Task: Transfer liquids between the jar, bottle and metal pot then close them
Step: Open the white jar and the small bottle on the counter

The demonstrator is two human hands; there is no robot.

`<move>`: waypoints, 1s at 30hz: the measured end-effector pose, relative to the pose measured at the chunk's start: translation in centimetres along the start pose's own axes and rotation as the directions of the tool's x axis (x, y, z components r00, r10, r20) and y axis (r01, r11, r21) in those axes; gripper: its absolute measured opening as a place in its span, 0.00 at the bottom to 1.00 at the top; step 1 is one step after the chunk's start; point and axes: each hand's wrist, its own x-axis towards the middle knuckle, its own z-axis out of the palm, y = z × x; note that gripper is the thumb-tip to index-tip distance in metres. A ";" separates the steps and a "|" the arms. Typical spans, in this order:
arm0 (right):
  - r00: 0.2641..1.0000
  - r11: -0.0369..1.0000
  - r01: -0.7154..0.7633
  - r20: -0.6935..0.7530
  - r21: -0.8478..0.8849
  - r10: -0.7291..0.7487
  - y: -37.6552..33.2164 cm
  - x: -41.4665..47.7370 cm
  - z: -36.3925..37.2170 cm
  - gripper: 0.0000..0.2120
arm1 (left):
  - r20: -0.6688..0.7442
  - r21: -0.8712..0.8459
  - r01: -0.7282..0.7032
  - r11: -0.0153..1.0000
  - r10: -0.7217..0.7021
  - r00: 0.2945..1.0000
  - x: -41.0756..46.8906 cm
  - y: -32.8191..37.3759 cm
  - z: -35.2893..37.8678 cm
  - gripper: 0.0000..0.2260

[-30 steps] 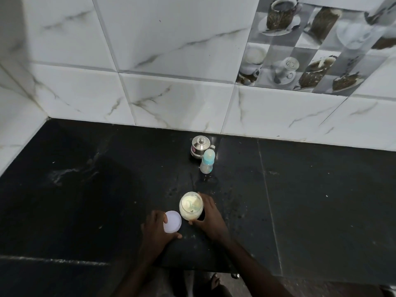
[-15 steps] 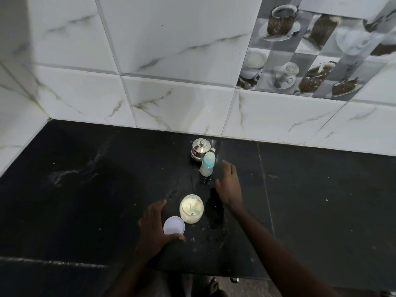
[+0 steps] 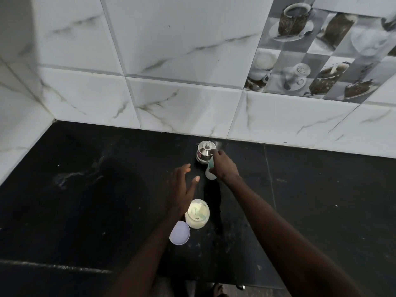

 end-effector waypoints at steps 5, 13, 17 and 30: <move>0.999 0.999 0.037 -0.006 -0.011 -0.037 0.5 -0.4 0.2 0.18 | 0.065 0.037 0.037 0.999 -0.039 0.997 1.6 0.3 1.5 0.18; 1.000 1.000 -0.017 0.015 -0.011 0.017 1.4 -4.4 0.2 0.23 | 0.170 -0.007 0.080 0.997 -0.078 0.982 2.6 0.7 3.2 0.16; 0.997 0.998 -0.069 0.037 -0.012 0.070 2.3 -8.3 0.6 0.24 | 0.237 -0.055 0.067 0.996 -0.052 0.970 2.9 1.5 3.7 0.18; 0.991 0.984 -0.132 -0.021 0.117 0.135 2.7 -17.4 3.4 0.27 | 0.778 0.008 -0.099 0.995 0.056 0.626 0.8 5.2 3.8 0.43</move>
